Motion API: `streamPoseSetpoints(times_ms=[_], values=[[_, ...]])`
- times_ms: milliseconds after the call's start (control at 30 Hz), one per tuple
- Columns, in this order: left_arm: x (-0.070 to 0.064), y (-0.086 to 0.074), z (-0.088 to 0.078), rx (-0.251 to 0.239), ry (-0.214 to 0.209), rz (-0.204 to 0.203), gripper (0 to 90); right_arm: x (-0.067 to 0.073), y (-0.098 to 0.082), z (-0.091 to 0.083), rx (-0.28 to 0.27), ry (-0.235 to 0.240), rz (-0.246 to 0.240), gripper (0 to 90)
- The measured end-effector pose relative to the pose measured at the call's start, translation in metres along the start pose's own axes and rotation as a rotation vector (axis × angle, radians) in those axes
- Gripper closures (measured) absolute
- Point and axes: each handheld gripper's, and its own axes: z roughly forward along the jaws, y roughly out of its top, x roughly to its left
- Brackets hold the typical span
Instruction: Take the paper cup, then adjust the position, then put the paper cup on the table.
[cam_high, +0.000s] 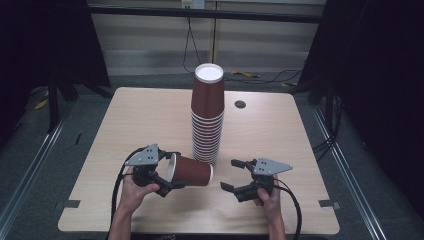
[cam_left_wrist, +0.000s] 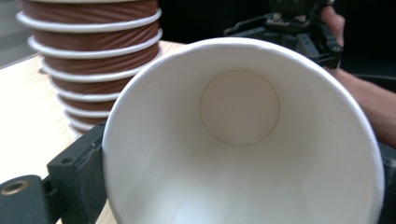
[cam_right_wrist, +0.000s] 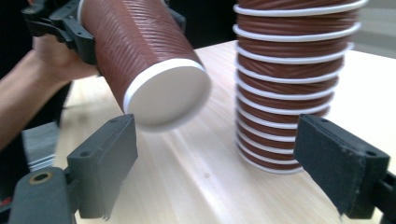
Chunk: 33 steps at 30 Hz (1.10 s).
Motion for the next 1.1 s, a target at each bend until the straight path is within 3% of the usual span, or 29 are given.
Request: streamPoseSetpoints(times_ms=[33,200,233,267,300,400,600,667,833,867,1000,1100], values=[[0.002,0.0,-0.001,0.007,0.006,-0.002,6.3,0.0,0.0,0.0,0.0,0.0,0.0,13.6],[0.009,0.002,-0.014,0.025,0.049,-0.021,6.3,-0.001,-0.002,-0.001,-0.027,-0.107,-0.002,13.6],[0.009,0.002,-0.014,0.025,0.049,-0.021,6.3,-0.001,-0.002,-0.001,-0.027,-0.107,-0.002,13.6],[0.012,0.002,-0.017,0.03,0.059,-0.028,6.2,-0.003,-0.006,-0.002,-0.039,-0.162,0.003,13.6],[0.012,0.002,-0.017,0.03,0.059,-0.028,6.2,-0.003,-0.006,-0.002,-0.039,-0.162,0.003,13.6],[0.02,0.001,-0.024,0.025,0.084,-0.063,6.2,-0.006,-0.013,-0.006,-0.052,-0.276,0.019,13.7],[0.031,0.004,-0.031,0.093,0.141,-0.071,6.2,-0.012,-0.028,-0.019,-0.108,-0.486,0.023,13.7],[0.036,0.007,-0.032,0.15,0.173,-0.076,6.1,-0.014,-0.031,-0.021,-0.123,-0.514,0.032,13.7],[0.041,0.008,-0.035,0.188,0.212,-0.082,6.1,-0.015,-0.037,-0.022,-0.166,-0.569,0.03,13.7],[0.044,0.009,-0.035,0.218,0.232,-0.09,6.0,-0.016,-0.041,-0.022,-0.185,-0.595,0.019,13.8],[0.047,0.013,-0.035,0.225,0.226,-0.093,6.0,-0.016,-0.043,-0.022,-0.2,-0.615,0.024,13.7],[0.055,0.019,-0.035,0.285,0.255,-0.093,5.9,-0.016,-0.043,-0.023,-0.206,-0.617,0.034,13.2]])
